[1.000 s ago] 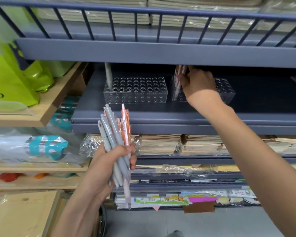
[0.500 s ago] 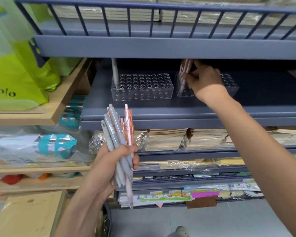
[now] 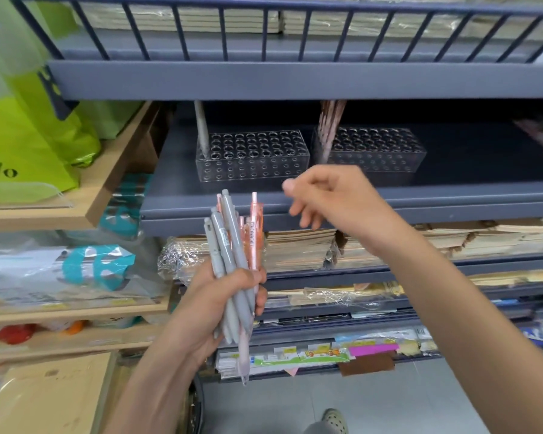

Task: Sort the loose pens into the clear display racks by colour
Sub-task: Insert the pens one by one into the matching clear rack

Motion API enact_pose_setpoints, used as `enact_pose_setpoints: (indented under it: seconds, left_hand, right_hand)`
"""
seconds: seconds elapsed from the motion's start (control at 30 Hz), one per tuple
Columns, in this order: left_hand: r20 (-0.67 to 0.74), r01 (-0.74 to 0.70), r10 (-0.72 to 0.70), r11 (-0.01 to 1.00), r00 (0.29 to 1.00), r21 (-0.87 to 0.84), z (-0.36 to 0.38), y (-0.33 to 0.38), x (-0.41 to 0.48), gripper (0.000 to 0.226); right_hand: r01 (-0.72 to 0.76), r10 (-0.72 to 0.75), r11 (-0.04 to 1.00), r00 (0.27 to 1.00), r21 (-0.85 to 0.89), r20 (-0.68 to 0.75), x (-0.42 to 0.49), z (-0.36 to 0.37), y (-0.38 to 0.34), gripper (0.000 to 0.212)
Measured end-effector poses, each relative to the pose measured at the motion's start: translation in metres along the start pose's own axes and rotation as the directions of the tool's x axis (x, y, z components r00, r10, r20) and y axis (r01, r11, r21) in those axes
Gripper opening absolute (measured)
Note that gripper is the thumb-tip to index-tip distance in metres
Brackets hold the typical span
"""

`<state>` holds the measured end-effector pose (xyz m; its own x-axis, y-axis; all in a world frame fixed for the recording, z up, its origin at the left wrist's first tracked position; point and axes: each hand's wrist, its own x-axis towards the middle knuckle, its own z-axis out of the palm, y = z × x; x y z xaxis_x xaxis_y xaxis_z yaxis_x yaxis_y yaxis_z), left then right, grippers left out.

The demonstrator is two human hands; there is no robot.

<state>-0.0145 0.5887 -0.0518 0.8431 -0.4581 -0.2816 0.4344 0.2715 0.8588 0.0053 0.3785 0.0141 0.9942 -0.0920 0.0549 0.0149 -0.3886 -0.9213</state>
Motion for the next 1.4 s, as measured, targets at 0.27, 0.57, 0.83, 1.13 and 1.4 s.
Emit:
enact_pose_setpoints:
  seconds: [0.27,0.57,0.83,1.13,1.4]
  left_hand:
    - [0.028,0.015,-0.016,1.0,0.999,0.02,0.023,-0.008,0.007,0.048]
    - [0.011,0.039,-0.038,0.994,0.999,-0.099,0.052,-0.015,0.023,0.044]
    - [-0.018,0.005,-0.008,0.992,1.0,-0.128,0.073,-0.018,0.036,0.034]
    - [-0.041,-0.01,0.007,0.996,0.999,-0.094,0.087,-0.016,0.043,0.035]
    - [-0.097,-0.031,0.02,0.992,0.995,-0.12,0.078,-0.015,0.043,0.048]
  right_hand:
    - [-0.064,0.061,0.998,0.979,0.009,0.195,-0.015,0.01,-0.001,0.02]
    - [-0.087,0.066,0.946,0.995,0.313,0.079,-0.018,-0.033,0.012,0.013]
    - [0.132,0.023,0.903,0.936,0.41,-0.351,-0.005,-0.099,0.019,0.008]
    - [0.258,-0.07,0.914,0.86,0.312,-0.506,0.032,-0.127,0.02,0.014]
    - [0.06,-0.132,0.98,0.911,-0.189,-0.391,0.081,-0.112,0.021,0.052]
